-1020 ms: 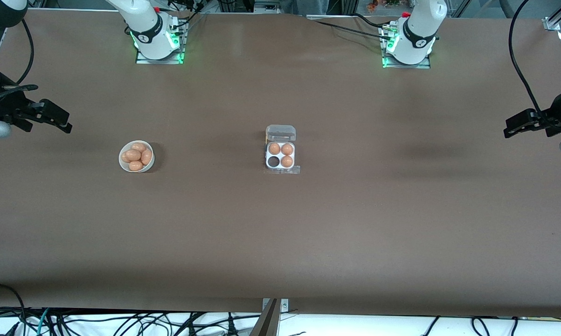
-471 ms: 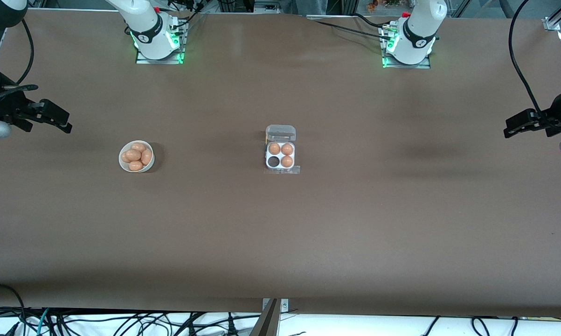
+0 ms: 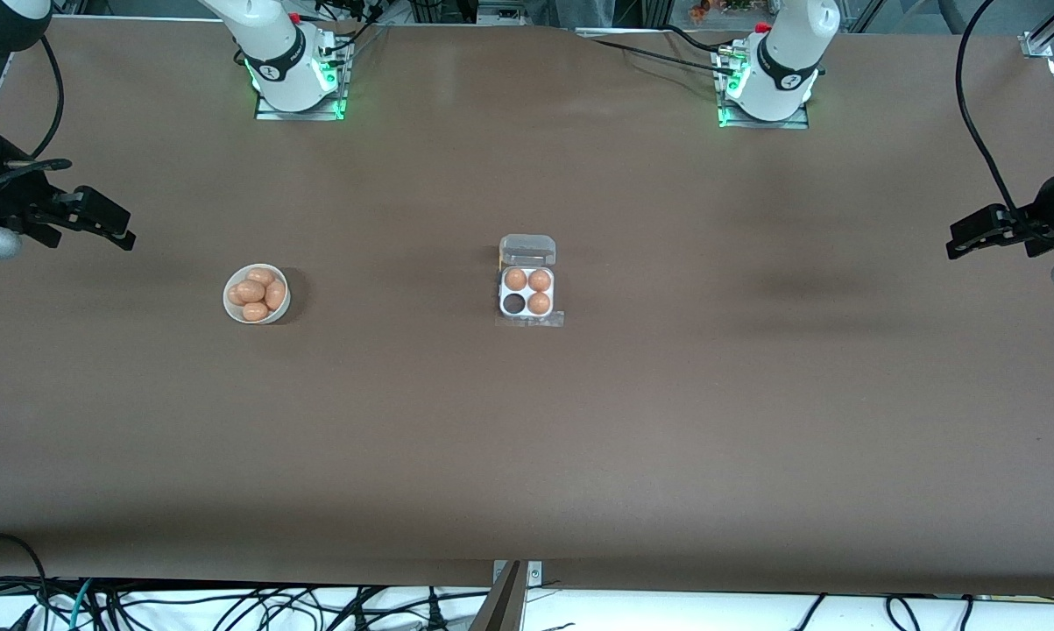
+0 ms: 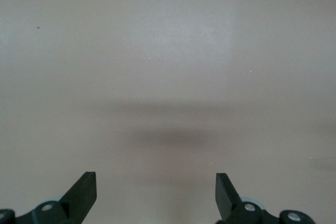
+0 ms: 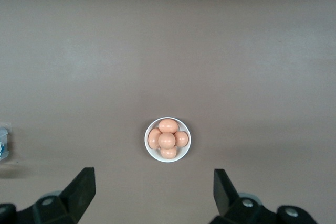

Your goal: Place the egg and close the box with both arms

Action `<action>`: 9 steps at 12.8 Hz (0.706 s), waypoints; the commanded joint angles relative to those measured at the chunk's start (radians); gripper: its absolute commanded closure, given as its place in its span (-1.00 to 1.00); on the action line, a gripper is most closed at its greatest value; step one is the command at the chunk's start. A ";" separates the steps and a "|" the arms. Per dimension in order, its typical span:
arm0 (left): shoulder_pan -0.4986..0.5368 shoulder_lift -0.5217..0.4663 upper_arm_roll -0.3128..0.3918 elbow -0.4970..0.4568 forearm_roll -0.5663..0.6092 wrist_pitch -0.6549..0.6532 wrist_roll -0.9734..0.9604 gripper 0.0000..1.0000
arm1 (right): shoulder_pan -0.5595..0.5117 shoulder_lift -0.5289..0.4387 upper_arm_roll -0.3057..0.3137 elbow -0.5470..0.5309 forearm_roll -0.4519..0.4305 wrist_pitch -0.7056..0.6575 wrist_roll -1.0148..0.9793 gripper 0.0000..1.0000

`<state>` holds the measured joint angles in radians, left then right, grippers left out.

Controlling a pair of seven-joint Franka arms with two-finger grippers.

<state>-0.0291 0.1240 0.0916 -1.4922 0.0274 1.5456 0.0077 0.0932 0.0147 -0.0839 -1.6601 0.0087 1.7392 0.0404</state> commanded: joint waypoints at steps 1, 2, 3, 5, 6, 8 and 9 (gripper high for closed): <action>0.000 -0.004 0.002 0.006 -0.020 -0.002 0.006 -1.00 | -0.004 -0.006 0.003 0.000 -0.003 0.000 -0.004 -1.00; 0.000 -0.004 0.000 0.006 -0.020 -0.004 0.006 -1.00 | -0.004 -0.006 0.003 0.000 -0.003 0.000 -0.004 -1.00; 0.000 -0.004 0.000 0.006 -0.020 -0.004 0.008 -1.00 | -0.004 -0.006 0.003 0.000 -0.003 0.000 -0.004 -1.00; -0.002 -0.004 0.000 0.006 -0.020 -0.004 0.008 -1.00 | -0.004 -0.006 0.003 0.000 -0.001 0.000 -0.004 -1.00; 0.000 -0.004 0.000 0.007 -0.020 -0.004 0.008 -1.00 | -0.004 -0.006 0.003 0.000 0.000 0.000 -0.004 -1.00; -0.002 -0.004 0.002 0.006 -0.020 -0.004 0.006 -1.00 | -0.004 -0.004 0.003 0.000 0.005 0.000 -0.004 -1.00; -0.002 -0.004 0.000 0.006 -0.020 -0.004 0.006 -1.00 | -0.004 -0.001 0.003 0.000 0.005 0.002 -0.002 -1.00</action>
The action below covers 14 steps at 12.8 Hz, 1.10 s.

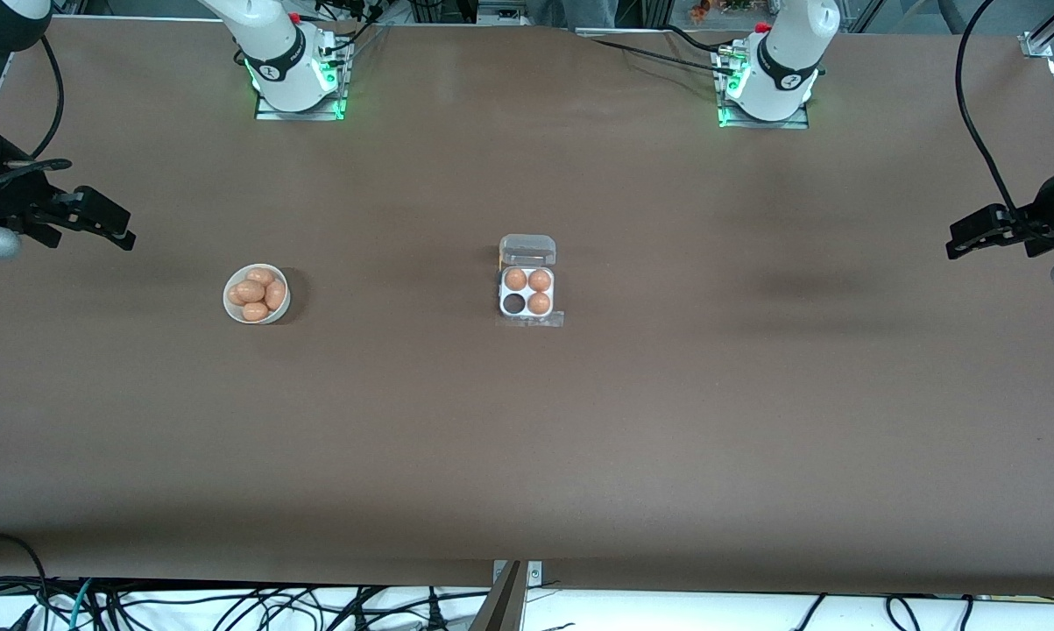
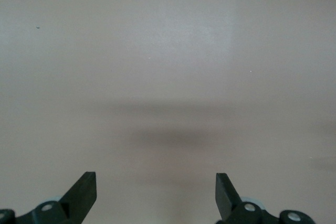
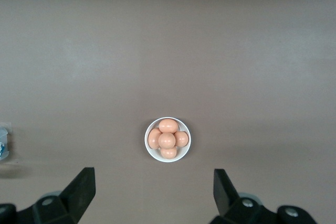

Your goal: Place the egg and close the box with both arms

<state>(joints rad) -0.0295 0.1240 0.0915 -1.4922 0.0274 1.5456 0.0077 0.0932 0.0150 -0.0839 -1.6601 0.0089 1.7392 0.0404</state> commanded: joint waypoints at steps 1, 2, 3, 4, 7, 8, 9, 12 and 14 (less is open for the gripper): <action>-0.001 -0.004 0.001 0.006 -0.020 -0.004 0.006 -1.00 | -0.004 0.008 0.003 0.000 0.005 0.002 -0.005 -1.00; -0.001 -0.004 0.001 0.006 -0.020 -0.004 0.006 -1.00 | -0.003 0.014 0.003 -0.001 0.003 0.002 -0.010 -1.00; -0.001 -0.004 0.001 0.006 -0.020 -0.004 0.006 -1.00 | 0.002 0.034 0.004 0.000 -0.003 -0.006 -0.011 -1.00; -0.001 -0.004 0.001 0.006 -0.020 -0.004 0.006 -1.00 | 0.002 0.057 0.006 -0.001 -0.006 -0.012 -0.020 -1.00; -0.001 -0.004 0.001 0.007 -0.020 -0.005 0.006 -1.00 | 0.006 0.153 0.007 -0.001 -0.006 -0.017 -0.025 -1.00; -0.001 -0.004 0.001 0.007 -0.020 -0.005 0.006 -1.00 | 0.006 0.187 0.007 -0.004 -0.004 -0.010 -0.025 -1.00; -0.001 -0.004 0.001 0.007 -0.020 -0.005 0.006 -1.00 | 0.003 0.206 0.007 -0.029 0.003 0.015 -0.024 -1.00; -0.001 -0.004 0.001 0.007 -0.018 -0.005 0.006 -1.00 | 0.003 0.203 0.007 -0.186 0.006 0.205 -0.022 -1.00; -0.001 -0.004 0.001 0.007 -0.020 -0.004 0.005 -1.00 | 0.003 0.201 0.007 -0.289 0.008 0.342 -0.022 -1.00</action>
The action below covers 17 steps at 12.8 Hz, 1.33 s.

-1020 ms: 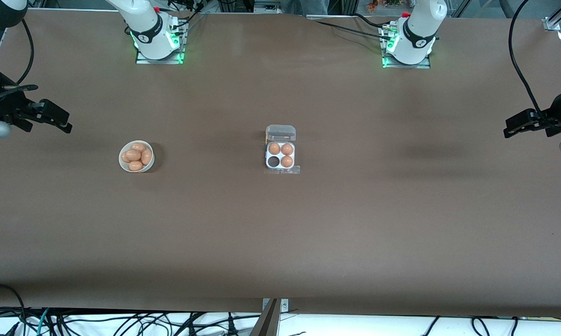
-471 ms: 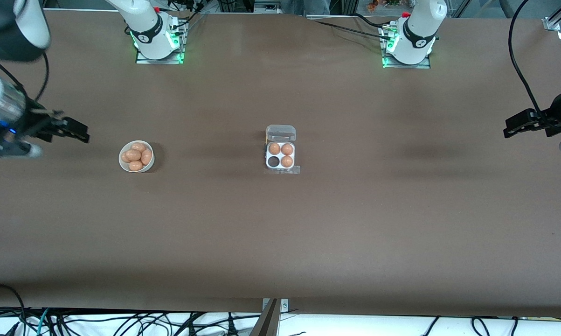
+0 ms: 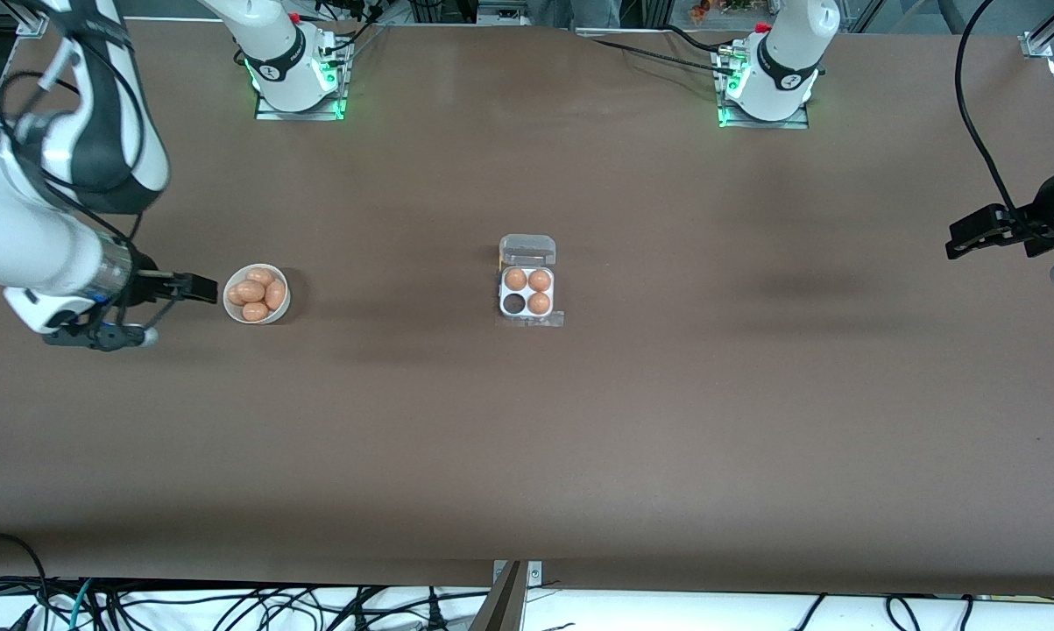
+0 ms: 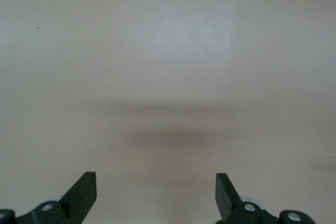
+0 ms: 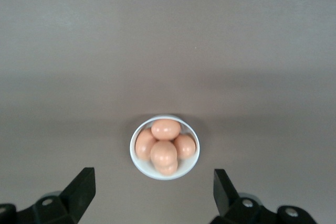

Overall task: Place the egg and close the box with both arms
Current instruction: 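Move the right gripper over the white bowl of brown eggs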

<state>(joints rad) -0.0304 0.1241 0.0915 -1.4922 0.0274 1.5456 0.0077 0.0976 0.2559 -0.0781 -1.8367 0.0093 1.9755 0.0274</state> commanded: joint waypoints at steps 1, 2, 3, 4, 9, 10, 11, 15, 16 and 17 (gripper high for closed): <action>-0.002 -0.004 0.001 0.007 -0.020 -0.004 0.002 -1.00 | -0.001 -0.041 0.001 -0.166 0.008 0.167 -0.009 -1.00; -0.002 -0.004 -0.004 0.007 -0.018 -0.004 0.000 -1.00 | -0.001 -0.043 0.003 -0.220 0.008 0.234 -0.009 -1.00; 0.000 -0.004 -0.006 0.009 -0.018 -0.004 0.000 -1.00 | -0.001 -0.044 0.003 -0.272 0.008 0.300 -0.009 -1.00; 0.000 -0.004 -0.006 0.009 -0.018 -0.004 0.000 -1.00 | -0.001 -0.044 0.003 -0.320 0.008 0.353 -0.009 -1.00; 0.000 -0.004 -0.006 0.009 -0.018 -0.004 -0.005 -1.00 | -0.001 -0.026 0.017 -0.398 0.008 0.417 -0.010 -1.00; 0.000 -0.004 -0.006 0.013 -0.018 -0.004 -0.005 -1.00 | -0.001 -0.023 0.017 -0.397 0.008 0.419 -0.010 -1.00; 0.000 -0.004 -0.006 0.018 -0.018 -0.004 -0.006 -1.00 | -0.001 -0.014 0.018 -0.398 0.008 0.422 -0.009 -1.00; -0.002 -0.004 -0.006 0.018 -0.020 -0.004 -0.006 -1.00 | -0.001 0.012 0.029 -0.392 0.008 0.433 -0.010 -1.00; -0.002 -0.004 -0.006 0.018 -0.020 -0.004 -0.006 -1.00 | -0.001 0.020 0.031 -0.392 0.008 0.443 -0.009 -1.00; -0.002 -0.004 -0.006 0.018 -0.020 -0.004 -0.006 -1.00 | -0.001 0.022 0.031 -0.391 0.006 0.445 -0.010 -1.00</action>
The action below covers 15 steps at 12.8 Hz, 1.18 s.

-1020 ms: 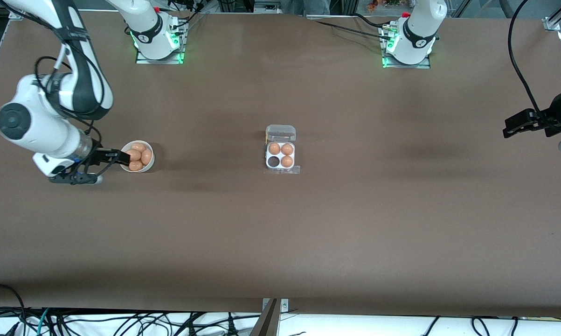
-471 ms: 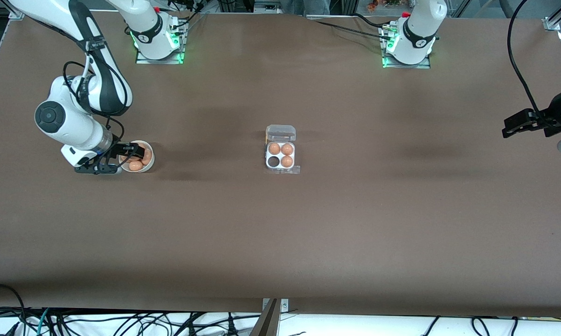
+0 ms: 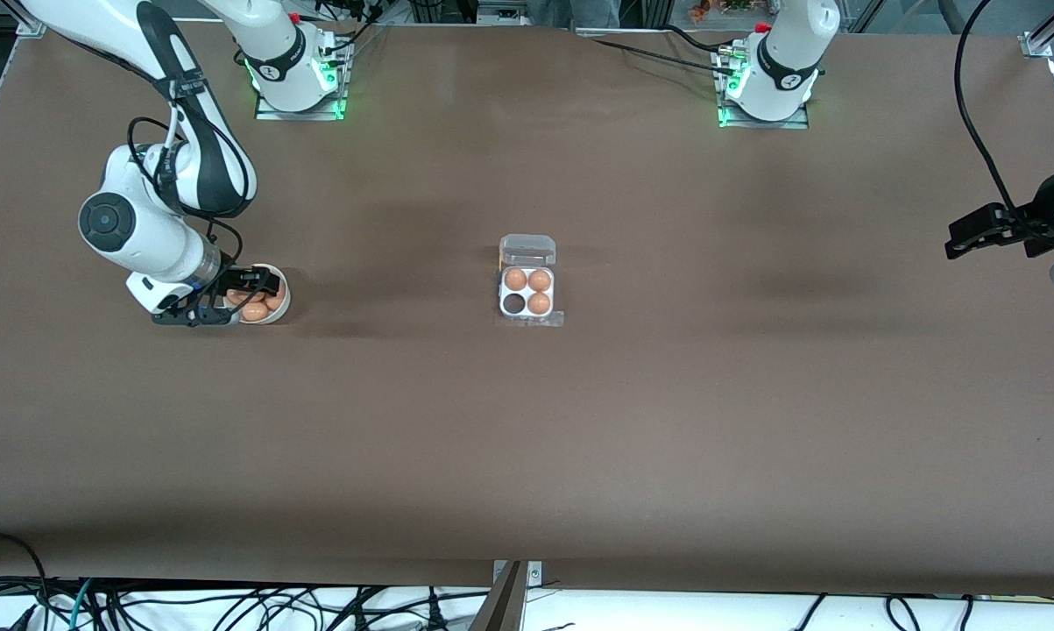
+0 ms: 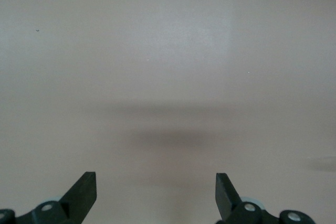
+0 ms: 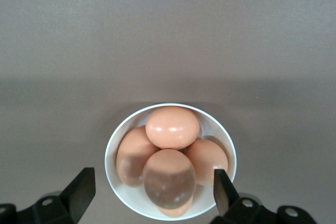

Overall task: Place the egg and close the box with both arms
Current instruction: 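Lower the right gripper and grasp one brown egg in the bowl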

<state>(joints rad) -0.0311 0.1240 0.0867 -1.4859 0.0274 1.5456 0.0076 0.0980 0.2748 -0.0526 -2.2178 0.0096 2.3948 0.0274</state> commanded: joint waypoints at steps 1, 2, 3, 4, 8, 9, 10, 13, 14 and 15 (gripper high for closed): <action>-0.001 -0.004 -0.001 0.012 -0.020 -0.004 -0.006 -1.00 | -0.001 0.006 0.005 -0.010 0.006 0.026 -0.009 -0.99; -0.001 -0.003 -0.001 0.012 -0.020 -0.004 -0.005 -1.00 | -0.001 0.007 0.005 -0.010 0.007 0.026 -0.009 -0.90; -0.001 -0.003 -0.001 0.012 -0.020 -0.004 -0.005 -1.00 | -0.001 0.009 0.005 -0.010 0.007 0.024 -0.009 -0.75; -0.001 0.003 -0.001 0.009 -0.020 -0.004 -0.005 -1.00 | -0.001 0.009 0.005 -0.010 0.007 0.024 -0.007 -0.59; -0.003 0.011 -0.002 0.006 -0.020 -0.004 -0.005 -1.00 | 0.002 0.009 0.005 -0.010 0.007 0.020 -0.001 -0.19; -0.009 0.014 -0.005 0.004 -0.020 -0.005 -0.005 -1.00 | -0.001 0.011 0.005 -0.010 0.007 0.018 -0.001 -0.14; -0.009 0.017 -0.007 0.004 -0.020 -0.007 -0.006 -1.00 | 0.002 0.014 0.005 -0.010 0.007 0.017 -0.001 -0.08; -0.010 0.017 -0.007 0.007 -0.020 -0.007 -0.005 -1.00 | 0.002 0.020 0.005 -0.010 0.007 0.018 -0.001 -0.01; -0.010 0.017 -0.008 0.007 -0.020 -0.007 -0.005 -1.00 | 0.002 0.021 0.005 -0.010 0.007 0.018 -0.003 0.02; -0.010 0.017 -0.008 0.009 -0.020 -0.009 -0.005 -1.00 | 0.002 0.021 0.005 -0.010 0.007 0.017 -0.004 0.06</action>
<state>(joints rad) -0.0392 0.1403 0.0772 -1.4888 0.0274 1.5455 0.0076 0.0979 0.2952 -0.0517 -2.2180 0.0096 2.4054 0.0278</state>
